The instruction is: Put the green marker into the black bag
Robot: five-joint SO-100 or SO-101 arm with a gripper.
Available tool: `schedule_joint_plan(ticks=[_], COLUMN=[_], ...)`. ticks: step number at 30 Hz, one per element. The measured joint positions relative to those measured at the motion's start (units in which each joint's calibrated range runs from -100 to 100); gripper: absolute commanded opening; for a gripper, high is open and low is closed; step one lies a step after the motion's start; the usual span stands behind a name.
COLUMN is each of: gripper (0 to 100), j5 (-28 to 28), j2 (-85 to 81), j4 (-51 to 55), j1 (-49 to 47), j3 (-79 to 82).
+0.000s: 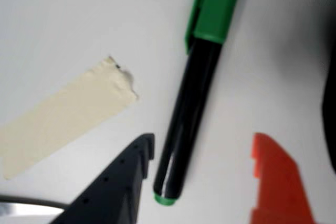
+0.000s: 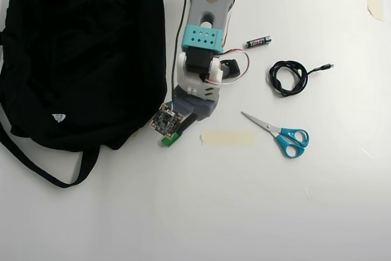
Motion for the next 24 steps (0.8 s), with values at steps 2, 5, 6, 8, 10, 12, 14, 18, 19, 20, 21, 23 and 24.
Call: schedule_joint_plan(ticks=[2, 5, 6, 8, 10, 12, 14, 18, 19, 20, 21, 23, 24], gripper=[27, 27, 27, 27, 27, 28, 31, 35, 35, 35, 35, 35, 35], j5=[-0.15, -0.63, -0.73, -1.22, -1.47, -1.56, -1.56, -1.61, -1.61, -1.61, -1.61, -1.61, -1.61], j2=[0.50, 1.49, 1.58, 1.99, 2.99, 3.82, 4.57, 5.65, 5.73, 5.73, 5.73, 5.73, 5.73], j4=[0.00, 0.00, 0.00, 0.00, 0.00, 0.00, 0.00, 0.00, 0.00, 0.00, 0.00, 0.00, 0.00], j1=[-0.44, -0.96, -1.10, -1.40, -1.47, -1.47, -1.47, -1.47, -1.47, -1.47, -1.47, -1.47, -1.47], j3=[-0.08, -0.08, -0.08, -0.47, -1.02, -1.81, -2.75, -3.85, -3.93, -3.93, -3.93, -3.93, -3.93])
